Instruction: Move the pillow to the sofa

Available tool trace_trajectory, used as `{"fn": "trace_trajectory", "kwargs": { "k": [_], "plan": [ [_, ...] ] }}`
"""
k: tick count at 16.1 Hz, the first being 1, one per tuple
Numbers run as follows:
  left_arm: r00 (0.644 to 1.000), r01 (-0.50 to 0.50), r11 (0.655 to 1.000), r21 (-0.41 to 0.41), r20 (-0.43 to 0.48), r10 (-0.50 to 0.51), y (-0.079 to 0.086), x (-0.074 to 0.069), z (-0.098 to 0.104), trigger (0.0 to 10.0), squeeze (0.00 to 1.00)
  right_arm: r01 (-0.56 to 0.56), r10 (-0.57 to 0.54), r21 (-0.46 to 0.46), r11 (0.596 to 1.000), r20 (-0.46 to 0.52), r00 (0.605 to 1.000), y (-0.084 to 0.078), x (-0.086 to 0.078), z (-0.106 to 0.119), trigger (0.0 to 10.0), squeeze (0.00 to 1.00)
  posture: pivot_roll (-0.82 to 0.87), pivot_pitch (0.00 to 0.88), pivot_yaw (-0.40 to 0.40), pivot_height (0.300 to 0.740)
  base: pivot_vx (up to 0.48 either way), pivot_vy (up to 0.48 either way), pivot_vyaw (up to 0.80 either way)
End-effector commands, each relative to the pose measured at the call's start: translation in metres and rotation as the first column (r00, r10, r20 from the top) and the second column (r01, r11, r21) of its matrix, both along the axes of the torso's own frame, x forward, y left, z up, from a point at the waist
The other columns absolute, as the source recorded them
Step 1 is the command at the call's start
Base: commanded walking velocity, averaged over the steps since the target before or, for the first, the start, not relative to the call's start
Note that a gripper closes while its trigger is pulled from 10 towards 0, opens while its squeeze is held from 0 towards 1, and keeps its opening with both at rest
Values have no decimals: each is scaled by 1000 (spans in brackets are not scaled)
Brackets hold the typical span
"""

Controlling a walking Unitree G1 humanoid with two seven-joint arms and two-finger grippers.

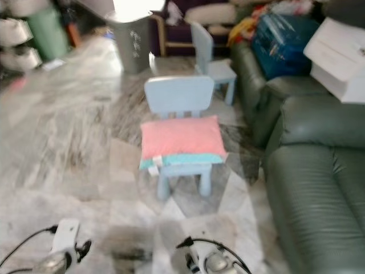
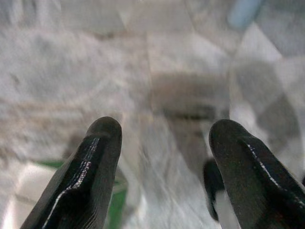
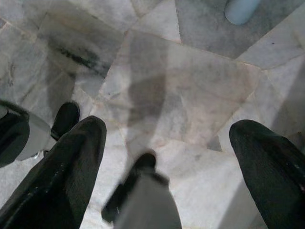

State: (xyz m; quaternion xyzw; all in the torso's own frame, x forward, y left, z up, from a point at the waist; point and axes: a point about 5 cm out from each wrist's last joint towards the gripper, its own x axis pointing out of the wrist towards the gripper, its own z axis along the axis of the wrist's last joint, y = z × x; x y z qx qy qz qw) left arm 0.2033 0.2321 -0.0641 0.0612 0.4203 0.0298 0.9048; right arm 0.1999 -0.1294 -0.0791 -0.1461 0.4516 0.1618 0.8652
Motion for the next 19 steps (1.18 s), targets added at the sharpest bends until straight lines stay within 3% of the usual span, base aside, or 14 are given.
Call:
{"fn": "trace_trajectory", "kwargs": {
  "k": [1,12,19],
  "plan": [
    [999,32,999,-1,6,-32,-9,4,0,10000,0,21,-21,-27,999,-6,1000,-12,-2,-1,10000,0,-52,36,14,740,480,0,0],
    [1000,29,1000,7,-8,-29,-10,0,-2,10000,0,12,-12,-31,999,-8,1000,-12,-2,-1,10000,0,-48,31,9,740,465,0,0],
    [1000,9,1000,11,-12,-9,-8,-2,-3,10000,0,-9,8,-39,999,-9,1000,-12,-3,-2,10000,0,-45,26,7,740,0,0,0]
  ]
}}
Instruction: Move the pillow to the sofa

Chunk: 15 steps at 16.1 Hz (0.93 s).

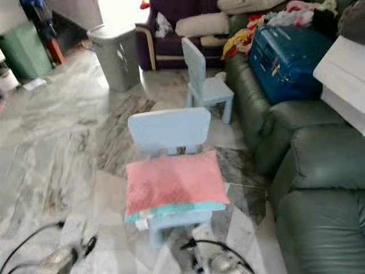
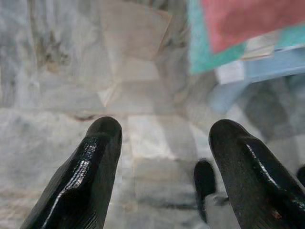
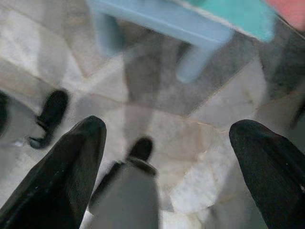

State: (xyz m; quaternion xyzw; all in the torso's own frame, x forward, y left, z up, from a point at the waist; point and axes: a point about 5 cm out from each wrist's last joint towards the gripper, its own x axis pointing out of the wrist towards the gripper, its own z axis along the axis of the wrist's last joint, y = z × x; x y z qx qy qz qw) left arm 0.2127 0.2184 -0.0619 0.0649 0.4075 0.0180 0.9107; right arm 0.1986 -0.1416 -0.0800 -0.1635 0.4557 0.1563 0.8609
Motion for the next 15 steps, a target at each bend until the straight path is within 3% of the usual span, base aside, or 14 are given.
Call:
{"fn": "trace_trajectory", "kwargs": {
  "k": [1,4,15],
  "plan": [
    [999,-15,1000,19,-41,16,6,-11,-5,10000,0,-3,3,-2,1000,-5,1000,1,-2,-1,10000,0,-46,29,11,740,0,0,0],
    [999,-18,1000,21,-42,19,7,-11,-5,10000,0,8,-8,4,1000,-5,1000,1,-1,-1,10000,0,-46,32,11,740,0,0,0],
    [999,-33,999,14,-38,33,5,-11,-5,10000,0,15,-15,6,1000,-3,1000,1,0,0,10000,0,-49,35,11,740,0,-417,0]
  ]
}}
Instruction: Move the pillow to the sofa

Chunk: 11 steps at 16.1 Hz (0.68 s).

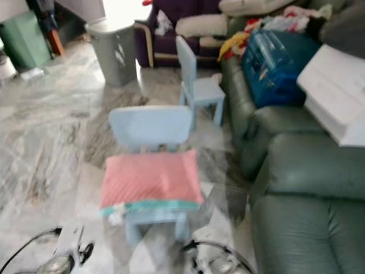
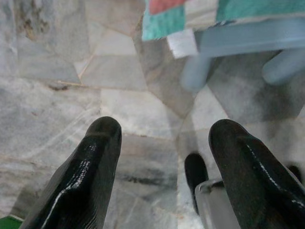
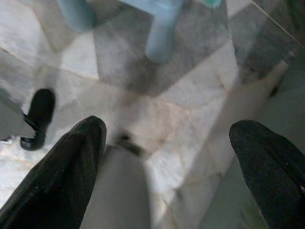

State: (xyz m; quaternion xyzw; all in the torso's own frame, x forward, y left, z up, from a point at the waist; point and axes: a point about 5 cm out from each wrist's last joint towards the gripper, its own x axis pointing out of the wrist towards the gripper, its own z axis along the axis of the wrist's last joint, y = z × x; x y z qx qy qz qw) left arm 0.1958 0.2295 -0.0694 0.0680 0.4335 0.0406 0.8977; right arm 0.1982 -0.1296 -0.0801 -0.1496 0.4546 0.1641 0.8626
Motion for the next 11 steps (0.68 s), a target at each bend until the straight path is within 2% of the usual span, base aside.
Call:
{"fn": "trace_trajectory", "kwargs": {
  "k": [1,5,8,9,10,11],
  "plan": [
    [1000,9,1000,-12,18,-8,-6,6,2,10000,0,16,-16,-26,1000,0,1000,-11,0,0,10000,0,-49,35,11,740,0,0,0],
    [1000,-8,1000,-13,13,8,1,4,2,10000,0,15,-15,-29,999,-1,1000,-12,-1,-1,10000,0,-51,35,12,740,0,0,0],
    [995,-91,994,-58,33,93,9,3,4,10000,0,16,-16,-27,1000,-2,1000,-11,-1,-1,10000,0,-48,33,11,740,0,0,0],
    [994,-101,993,-53,38,103,10,4,5,10000,0,15,-15,-28,1000,-1,1000,-11,-1,-1,10000,0,-46,31,11,740,0,0,0],
    [992,-125,992,-13,24,125,14,4,5,10000,0,14,-14,-28,999,-1,1000,-11,-1,-1,10000,0,-45,30,11,740,0,0,0],
    [990,-136,991,-16,46,136,15,6,7,10000,0,15,-15,-28,999,0,1000,-11,-1,-1,10000,0,-44,29,10,740,0,0,0]
  ]
}}
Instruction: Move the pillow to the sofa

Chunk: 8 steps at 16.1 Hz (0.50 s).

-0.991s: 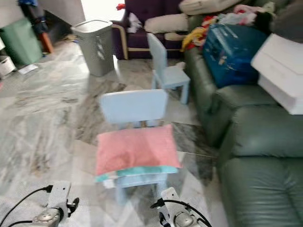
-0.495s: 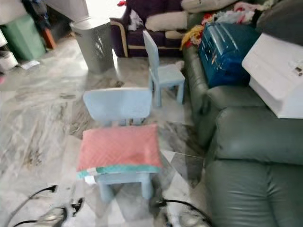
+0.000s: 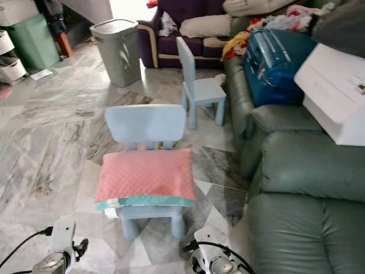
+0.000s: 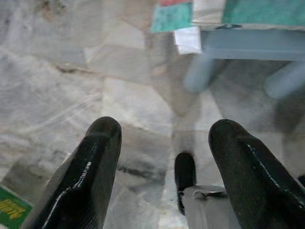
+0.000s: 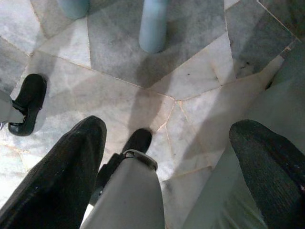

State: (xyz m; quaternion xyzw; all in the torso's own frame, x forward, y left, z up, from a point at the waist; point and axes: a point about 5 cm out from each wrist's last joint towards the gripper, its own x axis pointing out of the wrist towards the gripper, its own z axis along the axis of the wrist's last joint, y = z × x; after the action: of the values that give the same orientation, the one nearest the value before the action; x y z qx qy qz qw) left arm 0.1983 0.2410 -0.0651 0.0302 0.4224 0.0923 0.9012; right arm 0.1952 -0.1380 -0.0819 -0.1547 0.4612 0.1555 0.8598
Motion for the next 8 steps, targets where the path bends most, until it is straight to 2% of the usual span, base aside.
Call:
{"fn": "trace_trajectory", "kwargs": {
  "k": [1,2,5,8],
  "plan": [
    [999,4,999,-36,33,-3,0,6,4,10000,0,8,-8,-8,1000,12,1000,-3,2,1,10000,0,-42,27,10,740,0,0,0],
    [998,11,997,-79,61,-6,-1,8,5,10000,0,42,-42,8,999,23,999,-3,2,1,10000,0,-41,27,11,740,0,0,0],
    [998,8,997,-79,58,-4,-1,5,4,10000,0,128,-131,62,990,38,991,-2,1,1,10000,0,-37,18,11,740,0,0,0],
    [999,-11,996,-90,37,15,-1,0,1,10000,0,87,-88,39,995,41,995,-3,2,2,10000,0,-32,10,6,740,0,0,0]
  ]
}}
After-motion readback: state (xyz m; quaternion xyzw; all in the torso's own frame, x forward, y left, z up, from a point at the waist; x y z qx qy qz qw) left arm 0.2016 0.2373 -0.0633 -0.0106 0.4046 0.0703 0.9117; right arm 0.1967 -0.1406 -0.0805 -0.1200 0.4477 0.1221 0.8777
